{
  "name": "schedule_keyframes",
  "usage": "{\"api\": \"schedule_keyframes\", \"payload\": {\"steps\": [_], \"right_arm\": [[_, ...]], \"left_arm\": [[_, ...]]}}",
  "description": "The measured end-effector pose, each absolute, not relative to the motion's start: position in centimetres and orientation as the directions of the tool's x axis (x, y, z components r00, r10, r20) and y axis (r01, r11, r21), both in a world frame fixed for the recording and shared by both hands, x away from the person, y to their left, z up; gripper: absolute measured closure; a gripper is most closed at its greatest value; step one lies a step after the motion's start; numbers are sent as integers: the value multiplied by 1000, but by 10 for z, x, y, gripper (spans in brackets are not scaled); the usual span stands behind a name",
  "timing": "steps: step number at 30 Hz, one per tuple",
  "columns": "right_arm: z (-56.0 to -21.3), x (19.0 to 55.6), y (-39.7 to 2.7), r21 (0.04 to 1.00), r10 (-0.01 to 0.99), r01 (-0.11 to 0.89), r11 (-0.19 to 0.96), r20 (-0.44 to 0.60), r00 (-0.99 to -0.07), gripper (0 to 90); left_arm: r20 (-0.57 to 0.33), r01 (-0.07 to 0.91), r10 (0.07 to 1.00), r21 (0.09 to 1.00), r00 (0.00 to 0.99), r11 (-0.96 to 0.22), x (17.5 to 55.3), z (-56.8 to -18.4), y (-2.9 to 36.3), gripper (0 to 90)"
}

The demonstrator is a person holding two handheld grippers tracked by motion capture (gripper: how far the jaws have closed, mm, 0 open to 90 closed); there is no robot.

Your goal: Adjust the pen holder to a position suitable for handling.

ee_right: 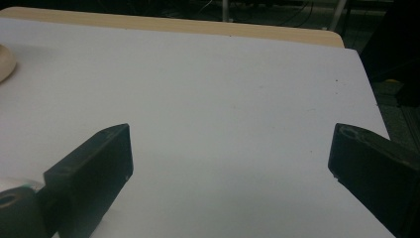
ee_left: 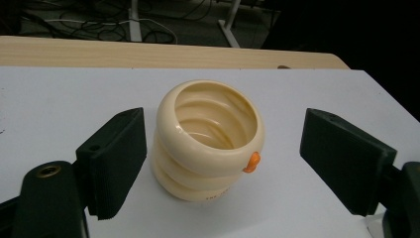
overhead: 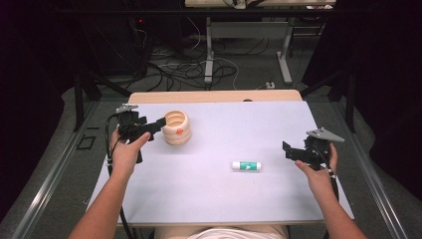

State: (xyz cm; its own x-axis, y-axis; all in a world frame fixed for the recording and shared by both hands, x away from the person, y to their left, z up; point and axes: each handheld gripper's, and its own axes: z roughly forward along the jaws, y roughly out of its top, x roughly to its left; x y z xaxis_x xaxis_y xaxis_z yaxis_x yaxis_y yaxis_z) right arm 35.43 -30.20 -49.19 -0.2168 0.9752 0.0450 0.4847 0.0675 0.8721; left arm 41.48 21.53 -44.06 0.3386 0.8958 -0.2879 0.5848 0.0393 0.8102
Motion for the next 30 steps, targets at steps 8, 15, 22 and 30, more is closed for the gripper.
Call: {"api": "schedule_keyframes", "payload": {"steps": [8,15,22,30], "right_arm": [[-493,355,-304,872,975,485,67,47,-219,38],[-494,355,-305,871,975,487,67,46,-216,43],[-495,356,-304,869,975,492,56,59,-214,54],[-496,356,-304,865,974,496,75,44,-224,63]], "left_arm": [[-284,617,908,786,308,37,431,-439,205,210],[-322,646,908,759,267,79,442,-440,204,224],[-335,666,916,738,221,109,449,-442,201,276],[-371,707,908,695,194,132,458,-447,198,306]]}}
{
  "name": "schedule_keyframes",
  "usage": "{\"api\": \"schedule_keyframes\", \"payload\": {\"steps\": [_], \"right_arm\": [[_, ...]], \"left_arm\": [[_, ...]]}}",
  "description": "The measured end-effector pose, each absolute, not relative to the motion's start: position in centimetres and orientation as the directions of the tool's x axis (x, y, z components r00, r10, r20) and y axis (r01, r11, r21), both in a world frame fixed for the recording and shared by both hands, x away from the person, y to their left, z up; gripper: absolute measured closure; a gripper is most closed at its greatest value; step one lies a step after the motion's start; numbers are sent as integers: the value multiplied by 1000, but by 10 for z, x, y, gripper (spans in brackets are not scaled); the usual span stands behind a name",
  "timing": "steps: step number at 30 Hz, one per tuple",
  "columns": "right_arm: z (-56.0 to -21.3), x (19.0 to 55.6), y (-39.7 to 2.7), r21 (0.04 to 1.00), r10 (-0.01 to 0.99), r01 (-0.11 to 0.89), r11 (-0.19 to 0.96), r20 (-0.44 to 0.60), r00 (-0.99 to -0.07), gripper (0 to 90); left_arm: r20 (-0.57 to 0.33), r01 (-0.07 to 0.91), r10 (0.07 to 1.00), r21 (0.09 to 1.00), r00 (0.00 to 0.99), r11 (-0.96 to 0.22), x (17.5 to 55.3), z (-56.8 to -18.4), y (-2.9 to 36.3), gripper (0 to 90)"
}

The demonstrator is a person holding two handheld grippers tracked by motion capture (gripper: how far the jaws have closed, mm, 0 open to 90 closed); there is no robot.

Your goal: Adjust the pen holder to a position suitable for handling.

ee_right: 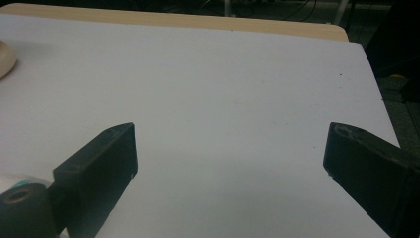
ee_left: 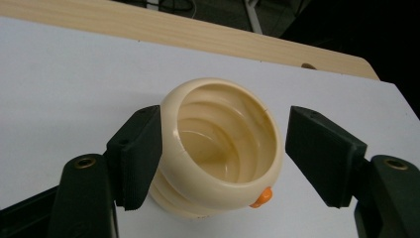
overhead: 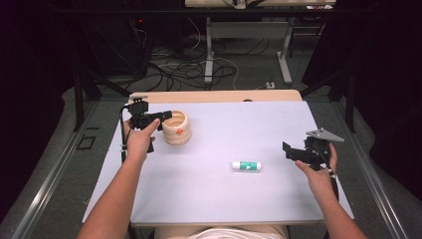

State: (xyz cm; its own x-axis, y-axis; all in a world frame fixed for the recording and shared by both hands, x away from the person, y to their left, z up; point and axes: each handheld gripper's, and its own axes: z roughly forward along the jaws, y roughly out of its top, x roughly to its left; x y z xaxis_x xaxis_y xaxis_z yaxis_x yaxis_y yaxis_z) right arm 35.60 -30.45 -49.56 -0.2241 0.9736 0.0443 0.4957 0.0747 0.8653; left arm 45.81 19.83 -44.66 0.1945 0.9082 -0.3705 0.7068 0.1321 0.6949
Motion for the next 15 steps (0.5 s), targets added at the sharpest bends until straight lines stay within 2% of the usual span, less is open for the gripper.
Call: {"api": "schedule_keyframes", "payload": {"steps": [15], "right_arm": [[-497,356,-304,857,969,508,83,48,-241,84]], "left_arm": [[-453,801,889,557,70,221,472,-462,213,351]]}}
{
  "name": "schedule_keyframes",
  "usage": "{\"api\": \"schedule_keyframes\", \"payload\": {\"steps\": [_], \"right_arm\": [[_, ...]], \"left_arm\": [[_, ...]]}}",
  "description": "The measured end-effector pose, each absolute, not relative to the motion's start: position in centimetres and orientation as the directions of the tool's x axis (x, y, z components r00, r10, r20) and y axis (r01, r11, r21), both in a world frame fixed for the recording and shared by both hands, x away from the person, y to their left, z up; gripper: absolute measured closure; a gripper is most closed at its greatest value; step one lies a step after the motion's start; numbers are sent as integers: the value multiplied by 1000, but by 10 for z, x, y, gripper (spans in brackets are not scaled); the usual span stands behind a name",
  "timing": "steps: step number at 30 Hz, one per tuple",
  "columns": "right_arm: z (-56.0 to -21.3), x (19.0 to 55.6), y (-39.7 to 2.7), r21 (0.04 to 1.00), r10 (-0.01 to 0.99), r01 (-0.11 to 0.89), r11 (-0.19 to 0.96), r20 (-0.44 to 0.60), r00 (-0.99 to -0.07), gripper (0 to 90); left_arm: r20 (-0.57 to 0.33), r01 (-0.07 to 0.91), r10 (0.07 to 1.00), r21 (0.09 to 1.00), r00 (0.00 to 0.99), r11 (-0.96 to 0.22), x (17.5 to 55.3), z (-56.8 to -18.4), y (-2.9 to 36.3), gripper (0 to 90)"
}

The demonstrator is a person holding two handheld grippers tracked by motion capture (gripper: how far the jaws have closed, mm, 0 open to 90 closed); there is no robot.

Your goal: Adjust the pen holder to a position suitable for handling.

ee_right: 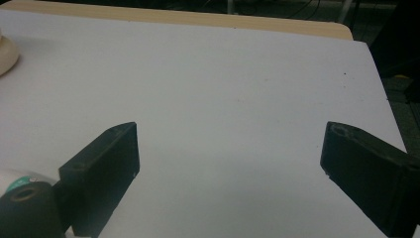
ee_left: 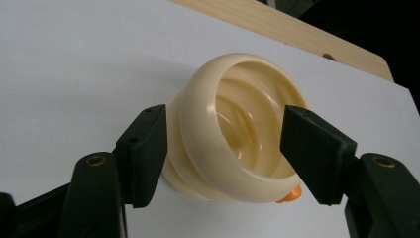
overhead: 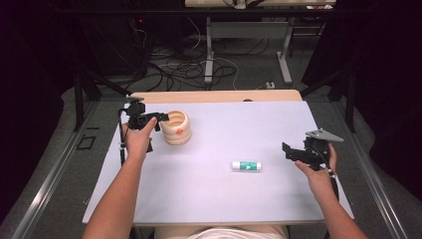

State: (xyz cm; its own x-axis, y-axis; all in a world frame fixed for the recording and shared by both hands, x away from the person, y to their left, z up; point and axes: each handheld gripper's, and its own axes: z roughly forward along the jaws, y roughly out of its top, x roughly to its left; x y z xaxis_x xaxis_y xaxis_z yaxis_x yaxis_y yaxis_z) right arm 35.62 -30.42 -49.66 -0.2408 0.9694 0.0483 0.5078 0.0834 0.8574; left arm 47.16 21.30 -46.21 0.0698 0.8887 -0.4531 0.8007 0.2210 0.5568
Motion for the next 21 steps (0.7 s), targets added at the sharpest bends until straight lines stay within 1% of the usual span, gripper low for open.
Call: {"api": "schedule_keyframes", "payload": {"steps": [3,10,13,16,21], "right_arm": [[-497,357,-304,860,969,502,88,44,-245,90],[-498,357,-303,860,967,502,87,48,-249,96],[-499,357,-304,855,967,510,96,42,-252,99],[-500,357,-303,857,967,507,96,41,-253,101],[-499,357,-303,856,966,508,96,44,-257,102]], "left_arm": [[-458,810,888,539,51,231,473,-464,214,351],[-528,835,849,463,-10,297,479,-470,217,371],[-532,833,847,459,-21,309,480,-473,216,379],[-542,845,840,433,-35,315,483,-476,216,391],[-541,850,841,427,-34,309,484,-479,214,406]]}}
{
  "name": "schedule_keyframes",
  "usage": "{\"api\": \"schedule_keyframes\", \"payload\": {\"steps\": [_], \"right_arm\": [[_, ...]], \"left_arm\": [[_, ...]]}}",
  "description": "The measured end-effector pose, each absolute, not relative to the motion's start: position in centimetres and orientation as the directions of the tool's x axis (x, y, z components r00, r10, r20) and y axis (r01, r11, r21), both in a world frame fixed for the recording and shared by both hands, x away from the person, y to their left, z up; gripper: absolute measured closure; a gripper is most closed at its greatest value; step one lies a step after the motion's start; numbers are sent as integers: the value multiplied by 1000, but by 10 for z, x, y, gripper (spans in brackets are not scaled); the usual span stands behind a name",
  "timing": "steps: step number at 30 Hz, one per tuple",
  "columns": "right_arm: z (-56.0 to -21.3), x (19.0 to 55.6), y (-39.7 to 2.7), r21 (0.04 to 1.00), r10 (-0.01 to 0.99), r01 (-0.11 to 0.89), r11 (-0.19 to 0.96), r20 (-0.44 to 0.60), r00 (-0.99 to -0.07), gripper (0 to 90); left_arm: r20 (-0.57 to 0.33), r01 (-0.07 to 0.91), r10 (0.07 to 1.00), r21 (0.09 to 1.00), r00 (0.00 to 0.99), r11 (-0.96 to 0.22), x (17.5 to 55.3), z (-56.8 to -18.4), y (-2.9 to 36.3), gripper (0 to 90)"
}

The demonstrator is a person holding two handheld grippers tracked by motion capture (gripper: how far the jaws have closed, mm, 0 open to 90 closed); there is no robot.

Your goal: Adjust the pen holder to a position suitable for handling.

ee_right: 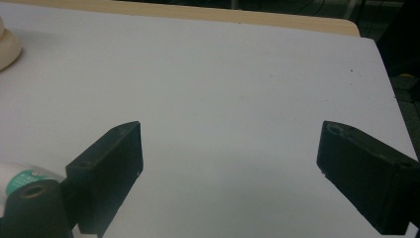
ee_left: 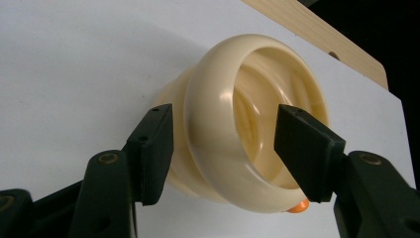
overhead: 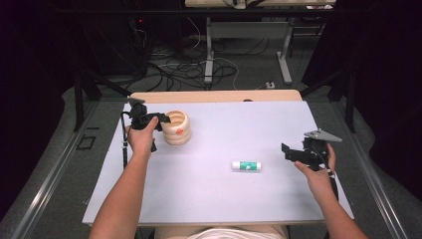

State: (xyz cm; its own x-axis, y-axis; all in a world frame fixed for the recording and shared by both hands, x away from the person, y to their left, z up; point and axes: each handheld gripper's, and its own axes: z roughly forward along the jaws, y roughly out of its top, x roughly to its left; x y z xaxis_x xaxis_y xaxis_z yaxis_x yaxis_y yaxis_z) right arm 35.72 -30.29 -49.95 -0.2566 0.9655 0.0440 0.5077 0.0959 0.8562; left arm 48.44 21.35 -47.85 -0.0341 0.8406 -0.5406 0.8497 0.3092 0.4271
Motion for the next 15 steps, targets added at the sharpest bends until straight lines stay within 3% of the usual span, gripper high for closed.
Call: {"api": "schedule_keyframes", "payload": {"steps": [15], "right_arm": [[-500,357,-303,855,967,511,92,46,-252,106]], "left_arm": [[-573,860,817,380,-70,341,489,-486,211,467]]}}
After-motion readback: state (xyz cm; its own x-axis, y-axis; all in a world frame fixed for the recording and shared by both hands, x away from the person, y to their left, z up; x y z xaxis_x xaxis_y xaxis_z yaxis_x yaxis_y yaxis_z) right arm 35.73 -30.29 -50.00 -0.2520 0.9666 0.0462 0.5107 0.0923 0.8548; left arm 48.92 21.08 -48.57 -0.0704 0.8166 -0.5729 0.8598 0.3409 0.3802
